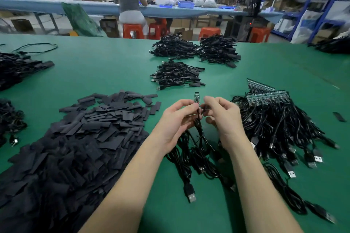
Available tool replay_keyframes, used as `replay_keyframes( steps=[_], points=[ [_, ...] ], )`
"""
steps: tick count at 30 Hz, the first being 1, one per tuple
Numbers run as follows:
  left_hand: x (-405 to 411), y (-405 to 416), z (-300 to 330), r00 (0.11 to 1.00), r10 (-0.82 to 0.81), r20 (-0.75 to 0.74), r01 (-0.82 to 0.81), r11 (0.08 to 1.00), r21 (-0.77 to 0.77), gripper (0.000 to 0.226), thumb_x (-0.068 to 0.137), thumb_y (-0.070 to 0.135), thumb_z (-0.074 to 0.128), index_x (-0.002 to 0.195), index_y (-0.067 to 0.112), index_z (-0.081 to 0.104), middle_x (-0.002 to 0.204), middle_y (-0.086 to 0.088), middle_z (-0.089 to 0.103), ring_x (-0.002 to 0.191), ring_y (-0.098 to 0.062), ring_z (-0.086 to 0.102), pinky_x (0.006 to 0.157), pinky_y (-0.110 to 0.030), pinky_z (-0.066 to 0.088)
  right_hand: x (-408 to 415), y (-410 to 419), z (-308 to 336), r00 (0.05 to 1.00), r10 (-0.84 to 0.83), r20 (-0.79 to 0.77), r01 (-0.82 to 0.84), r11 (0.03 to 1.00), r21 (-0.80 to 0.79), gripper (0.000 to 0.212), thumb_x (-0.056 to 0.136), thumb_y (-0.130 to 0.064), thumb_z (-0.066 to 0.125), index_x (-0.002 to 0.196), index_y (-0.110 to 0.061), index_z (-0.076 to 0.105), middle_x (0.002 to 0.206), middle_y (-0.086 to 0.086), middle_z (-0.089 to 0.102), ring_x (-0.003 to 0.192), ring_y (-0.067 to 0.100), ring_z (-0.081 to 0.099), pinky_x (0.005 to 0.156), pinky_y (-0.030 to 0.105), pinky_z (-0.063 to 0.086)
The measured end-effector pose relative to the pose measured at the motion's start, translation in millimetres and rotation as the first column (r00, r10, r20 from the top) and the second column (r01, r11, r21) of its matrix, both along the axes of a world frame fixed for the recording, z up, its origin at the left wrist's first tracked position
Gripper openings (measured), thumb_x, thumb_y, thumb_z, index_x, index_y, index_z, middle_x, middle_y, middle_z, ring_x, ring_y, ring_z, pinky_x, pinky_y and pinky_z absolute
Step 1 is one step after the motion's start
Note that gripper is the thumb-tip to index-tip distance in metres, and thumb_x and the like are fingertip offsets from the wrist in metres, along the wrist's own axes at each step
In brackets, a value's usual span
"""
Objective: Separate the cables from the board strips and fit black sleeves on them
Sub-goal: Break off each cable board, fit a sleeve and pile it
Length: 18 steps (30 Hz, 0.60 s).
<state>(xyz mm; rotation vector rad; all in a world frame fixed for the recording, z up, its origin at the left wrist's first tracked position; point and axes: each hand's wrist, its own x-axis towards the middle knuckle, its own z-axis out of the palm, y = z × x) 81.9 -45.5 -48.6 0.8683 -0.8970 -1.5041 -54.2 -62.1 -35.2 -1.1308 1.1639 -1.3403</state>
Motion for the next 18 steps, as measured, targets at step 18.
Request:
replay_keyframes(
  steps=[18],
  points=[
    [6.1, 2.8, 1.4, 0.993, -0.115, -0.016, 0.115, 0.993, 0.002, 0.023, 0.093, 0.019, 0.064, 0.074, 0.024, 0.076, 0.079, 0.001, 0.063, 0.062, -0.011, 0.058, 0.064, -0.021, 0.048, -13.0, 0.9, 10.9, 0.851, 0.226, 0.474, -0.209, 0.974, -0.090, 0.033, 0.071, -0.010, 0.079, 0.104, -0.013, 0.072, 0.096, 0.010, 0.077, 0.088, 0.016, 0.074, 0.074, 0.017, 0.056]
  ],
)
